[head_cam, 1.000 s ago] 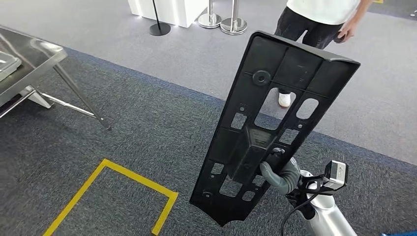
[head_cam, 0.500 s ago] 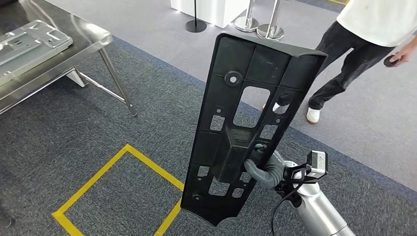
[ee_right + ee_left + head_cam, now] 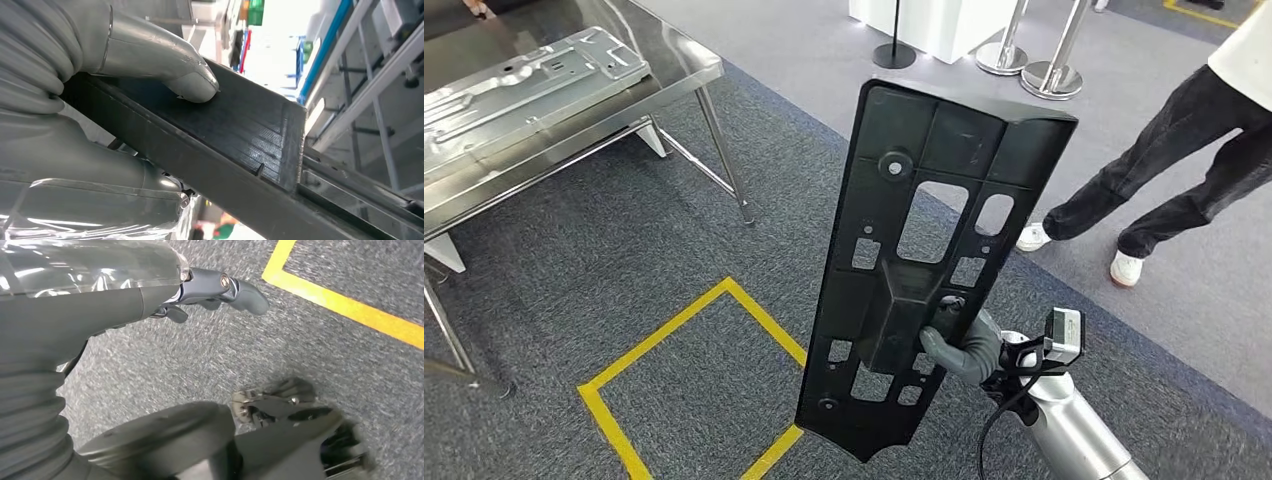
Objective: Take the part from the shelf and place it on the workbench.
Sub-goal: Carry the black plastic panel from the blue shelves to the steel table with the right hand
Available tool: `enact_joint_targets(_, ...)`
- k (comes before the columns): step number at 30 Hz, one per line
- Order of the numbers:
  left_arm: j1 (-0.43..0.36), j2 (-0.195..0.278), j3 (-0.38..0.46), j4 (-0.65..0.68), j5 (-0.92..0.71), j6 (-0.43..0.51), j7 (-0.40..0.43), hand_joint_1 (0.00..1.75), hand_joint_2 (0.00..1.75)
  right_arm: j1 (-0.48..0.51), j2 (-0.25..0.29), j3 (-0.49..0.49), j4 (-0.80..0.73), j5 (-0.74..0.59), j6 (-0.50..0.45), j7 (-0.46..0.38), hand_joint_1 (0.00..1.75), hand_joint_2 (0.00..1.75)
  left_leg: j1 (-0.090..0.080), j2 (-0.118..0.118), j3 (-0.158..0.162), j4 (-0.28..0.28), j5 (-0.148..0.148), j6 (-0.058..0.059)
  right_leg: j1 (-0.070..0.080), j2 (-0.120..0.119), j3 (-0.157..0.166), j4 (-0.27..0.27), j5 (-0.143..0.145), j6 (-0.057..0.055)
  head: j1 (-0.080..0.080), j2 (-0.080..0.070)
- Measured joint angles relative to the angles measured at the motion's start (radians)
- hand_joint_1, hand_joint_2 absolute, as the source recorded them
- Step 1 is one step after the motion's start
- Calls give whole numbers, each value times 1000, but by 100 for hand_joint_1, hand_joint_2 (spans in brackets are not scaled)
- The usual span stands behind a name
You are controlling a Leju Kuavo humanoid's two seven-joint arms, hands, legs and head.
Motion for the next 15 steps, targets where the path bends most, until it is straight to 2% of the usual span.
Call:
enact_joint_targets(1, -1, 0, 0, 0, 0, 0, 0, 0, 175, 2, -1, 0, 0, 0, 0, 0, 175, 175, 2, 10, -28, 58, -22, -3, 2, -15, 1, 0, -2, -1, 0, 0)
enact_joint_targets(2, -2, 0, 0, 0, 0, 0, -1, 0, 175, 3, -1, 1, 0, 0, 0, 0, 175, 175, 2, 14, -40, 84, -25, -5, 2, -30, 2, 1, -4, -1, 0, 0)
enact_joint_targets(3, -2, 0, 1, 0, 0, 0, 0, 0, 175, 4, -1, 2, 0, 0, 0, 0, 175, 175, 3, 18, -33, 73, -10, -5, 2, -43, 4, 1, -6, 0, 0, 0)
enact_joint_targets(4, -2, 1, 1, 0, -1, 0, 0, 0, 175, 4, -1, 3, 0, 0, 0, 0, 175, 175, 3, 24, -7, 28, 19, -5, 2, -56, 8, 1, -9, 2, 0, 0)
enact_joint_targets(5, 0, 2, 1, 0, -1, 0, 1, 0, 175, 4, -1, 4, 0, 0, 0, 0, 175, 175, 2, 38, 31, -43, 53, -2, 2, -67, 12, 1, -12, 5, 0, 0)
enact_joint_targets(7, 2, 2, 1, 0, -1, 0, 1, 0, 175, 3, -1, 5, 0, 0, 0, 0, 175, 175, -6, 73, 90, -157, 88, 11, 7, -86, 20, 1, -19, 14, 0, 0)
enact_joint_targets(8, 2, 3, 1, 0, -1, 0, 1, 0, 175, 3, -1, 5, 0, 0, 0, 0, 175, 175, -11, 83, 101, -184, 90, 18, 10, -95, 22, 1, -21, 19, 0, 0)
enact_joint_targets(9, 3, 3, 1, 0, -2, 0, 1, 0, 175, 3, -1, 5, 0, 0, -2, 0, 175, 175, -15, 81, 102, -189, 87, 26, 12, -104, 23, 0, -22, 24, 0, 0)
enact_joint_targets(10, 4, 3, 1, 0, -3, 0, 2, 0, 175, 3, -1, 5, -1, 0, -4, 0, 175, 175, -14, 69, 101, -191, 89, 33, 12, -113, 26, -1, -23, 30, 0, 0)
enact_joint_targets(11, 5, 3, 1, 0, -4, 0, 4, 0, 175, 3, 0, 5, -2, 1, -7, 0, 175, 175, -12, 58, 103, -196, 91, 39, 10, -108, 28, 0, -27, 36, 0, 0)
enact_joint_targets(13, 5, 3, 1, 0, -10, -1, 6, 0, 175, 7, 0, 5, -6, 3, -15, -1, 175, 175, -7, 38, 109, -206, 97, 51, 4, -63, 11, 44, -58, 43, 0, 0)
enact_joint_targets(14, 3, 3, 1, 0, -12, -1, 7, 0, 175, 12, 0, 4, -8, 5, -18, -1, 175, 175, -6, 28, 110, -208, 99, 55, 2, -32, -15, 96, -86, 45, 0, 0)
enact_joint_targets(15, 1, 2, 1, 0, -14, -2, 7, 0, 175, 19, 0, 4, -9, 7, -21, -1, 175, 175, -6, 17, 111, -208, 99, 57, 2, -11, -50, 163, -115, 46, 0, 0)
